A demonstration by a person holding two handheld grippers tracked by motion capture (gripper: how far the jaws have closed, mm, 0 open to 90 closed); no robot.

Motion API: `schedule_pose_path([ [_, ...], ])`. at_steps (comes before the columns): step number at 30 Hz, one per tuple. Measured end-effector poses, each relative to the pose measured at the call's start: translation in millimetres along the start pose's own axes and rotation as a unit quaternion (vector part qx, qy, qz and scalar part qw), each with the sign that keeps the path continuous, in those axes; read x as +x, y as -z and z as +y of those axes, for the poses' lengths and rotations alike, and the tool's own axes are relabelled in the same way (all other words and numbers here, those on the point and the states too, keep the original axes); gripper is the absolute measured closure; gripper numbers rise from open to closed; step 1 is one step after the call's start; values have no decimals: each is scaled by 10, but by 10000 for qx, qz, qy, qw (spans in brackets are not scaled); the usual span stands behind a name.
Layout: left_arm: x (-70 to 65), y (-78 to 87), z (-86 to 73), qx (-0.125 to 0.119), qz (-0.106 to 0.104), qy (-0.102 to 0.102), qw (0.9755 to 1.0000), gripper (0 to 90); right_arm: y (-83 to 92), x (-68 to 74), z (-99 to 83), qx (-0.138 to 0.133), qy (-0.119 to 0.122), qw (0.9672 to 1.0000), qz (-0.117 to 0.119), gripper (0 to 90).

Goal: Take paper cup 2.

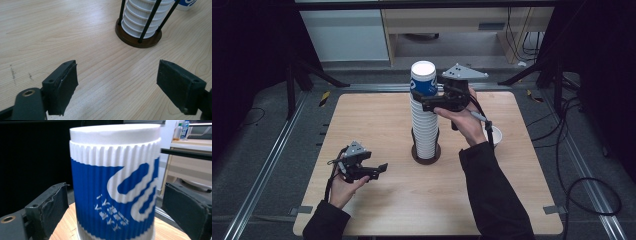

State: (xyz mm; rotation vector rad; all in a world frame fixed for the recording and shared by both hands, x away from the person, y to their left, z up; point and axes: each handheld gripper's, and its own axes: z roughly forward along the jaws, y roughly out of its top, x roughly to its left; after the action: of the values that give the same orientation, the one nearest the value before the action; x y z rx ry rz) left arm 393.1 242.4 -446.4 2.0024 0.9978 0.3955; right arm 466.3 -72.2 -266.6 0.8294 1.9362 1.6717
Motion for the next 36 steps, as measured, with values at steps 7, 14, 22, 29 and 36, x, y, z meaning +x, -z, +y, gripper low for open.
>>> schedule_pose_path([
  [7,-6,-7,-1,-1,-15,13,10000,163,-128,17,-29,122,92,9999,8,119],
  [14,-9,-9,-2,5,-17,19,10000,163,-154,18,-37,132,129,9998,-66,187],
  [22,-10,-7,-1,2,-13,19,10000,163,-123,28,-9,124,174,9997,-73,194],
  [29,-5,-1,-1,16,-12,8,10000,163,-63,37,117,20,242,9997,-69,202],
  [36,0,2,-2,22,-7,17,10000,163,-19,50,242,-91,291,9995,-71,206],
])
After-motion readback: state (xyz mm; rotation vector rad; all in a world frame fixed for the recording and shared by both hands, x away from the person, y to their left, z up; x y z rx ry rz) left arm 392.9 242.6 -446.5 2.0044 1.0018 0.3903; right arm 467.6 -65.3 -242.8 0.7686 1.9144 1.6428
